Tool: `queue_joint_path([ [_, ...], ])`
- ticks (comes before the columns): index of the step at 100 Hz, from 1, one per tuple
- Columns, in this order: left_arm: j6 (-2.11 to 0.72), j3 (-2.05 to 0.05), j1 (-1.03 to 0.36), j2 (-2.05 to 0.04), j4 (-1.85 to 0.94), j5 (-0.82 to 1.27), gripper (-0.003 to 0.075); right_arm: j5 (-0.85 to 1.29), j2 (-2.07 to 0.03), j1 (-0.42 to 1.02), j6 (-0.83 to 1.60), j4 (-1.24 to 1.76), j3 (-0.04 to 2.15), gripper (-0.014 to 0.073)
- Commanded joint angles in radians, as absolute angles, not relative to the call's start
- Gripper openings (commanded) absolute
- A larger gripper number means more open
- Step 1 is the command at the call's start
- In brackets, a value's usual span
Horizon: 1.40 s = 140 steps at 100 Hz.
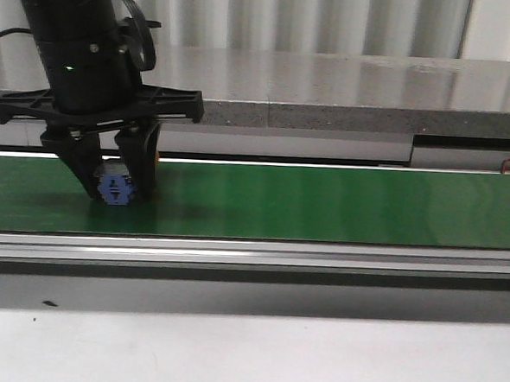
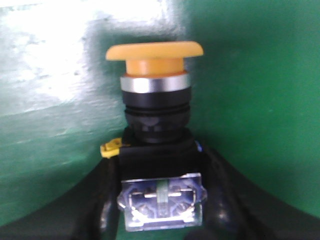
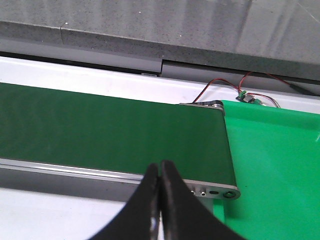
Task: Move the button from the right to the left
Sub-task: 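Lift the button with the left gripper and carry it over the blue tray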
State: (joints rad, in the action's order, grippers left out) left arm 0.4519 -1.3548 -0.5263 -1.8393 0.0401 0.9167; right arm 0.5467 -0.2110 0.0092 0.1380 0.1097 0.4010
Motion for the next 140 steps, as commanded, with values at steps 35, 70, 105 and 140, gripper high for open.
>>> queue_joint_path([
  [35, 0.360, -1.385, -0.370, -1.675, 0.028, 0.938, 0.0063, 0.466, -0.219, 0.009, 0.142, 0.100, 0.425, -0.0048],
  [70, 0.087, -1.385, -0.091, -1.631, 0.028, 1.066, 0.0063, 0.466, -0.219, 0.009, 0.142, 0.100, 0.425, -0.0048],
  [105, -0.108, -1.385, 0.188, -1.631, 0.024, 1.124, 0.0063, 0.466, -0.219, 0.009, 0.142, 0.100, 0.425, -0.0048],
  [140, -0.327, -1.379, 0.381, -1.666, 0.026, 1.125, 0.0063, 0.466, -0.219, 0.009, 0.142, 0.100, 0.425, -0.0048],
])
